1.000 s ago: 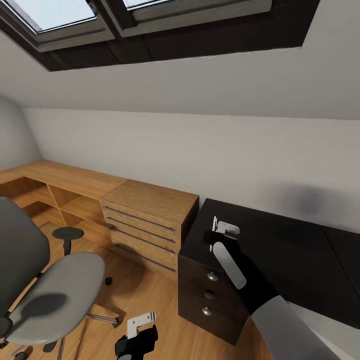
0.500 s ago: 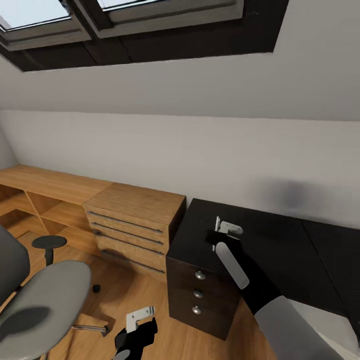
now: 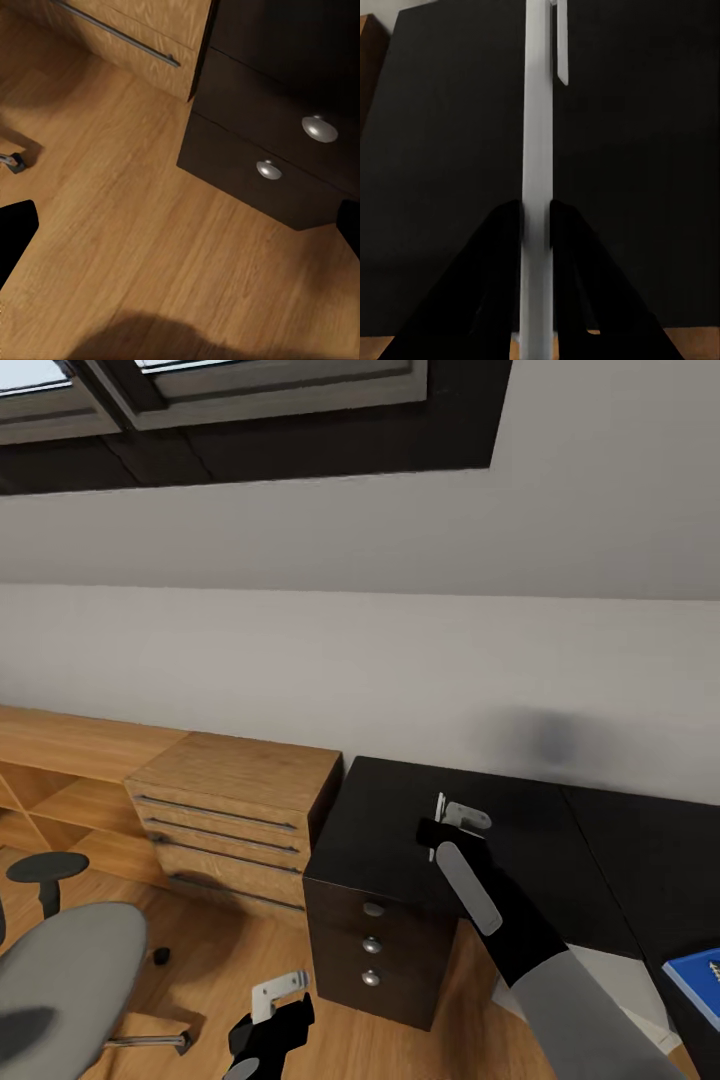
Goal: In the bedroom, organize the workspace by keeping the computer under the desk, ensuring the monitor is on the desk, placing the keyboard on the desk next to the monitor, placing the mouse on the desk next to the keyboard, moving the folder from the swivel chair onto the desk next to the mouse, stacking the notebook on top of the folder with the pen on top of the notebook, and positioning the swivel chair next to the desk.
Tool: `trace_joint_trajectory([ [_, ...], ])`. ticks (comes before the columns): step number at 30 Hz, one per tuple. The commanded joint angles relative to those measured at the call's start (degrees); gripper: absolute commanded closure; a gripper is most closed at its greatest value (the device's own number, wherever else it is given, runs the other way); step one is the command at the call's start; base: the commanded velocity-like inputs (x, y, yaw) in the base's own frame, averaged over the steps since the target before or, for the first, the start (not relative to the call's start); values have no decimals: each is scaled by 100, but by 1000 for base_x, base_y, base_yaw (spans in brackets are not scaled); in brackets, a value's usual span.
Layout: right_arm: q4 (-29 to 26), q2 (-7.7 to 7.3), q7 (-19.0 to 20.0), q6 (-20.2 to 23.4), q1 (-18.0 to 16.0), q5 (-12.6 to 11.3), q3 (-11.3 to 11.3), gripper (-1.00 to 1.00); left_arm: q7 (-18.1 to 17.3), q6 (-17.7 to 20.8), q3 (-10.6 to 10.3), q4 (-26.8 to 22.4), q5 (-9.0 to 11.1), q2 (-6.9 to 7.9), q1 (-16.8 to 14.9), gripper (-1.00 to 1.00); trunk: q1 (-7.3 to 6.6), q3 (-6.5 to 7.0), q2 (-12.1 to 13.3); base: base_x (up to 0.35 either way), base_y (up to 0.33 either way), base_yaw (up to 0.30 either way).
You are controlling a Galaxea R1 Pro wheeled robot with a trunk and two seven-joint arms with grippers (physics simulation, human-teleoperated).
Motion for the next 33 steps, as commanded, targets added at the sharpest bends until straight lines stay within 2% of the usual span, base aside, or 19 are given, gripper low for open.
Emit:
trace_joint_trajectory([
  [1,-3,0,-38,11,-5,-41,6,100,43,17,-9,-9,38,7,-4,-100,1,-7,-5,0,0,-9],
  [25,-1,7,-38,13,-6,-41,7,100,43,17,0,-9,38,15,-4,-100,1,-7,-5,0,0,-2],
  [33,3,4,-31,5,-4,-41,0,100,54,7,-1,128,57,19,-4,-100,1,-7,-5,0,0,-203],
])
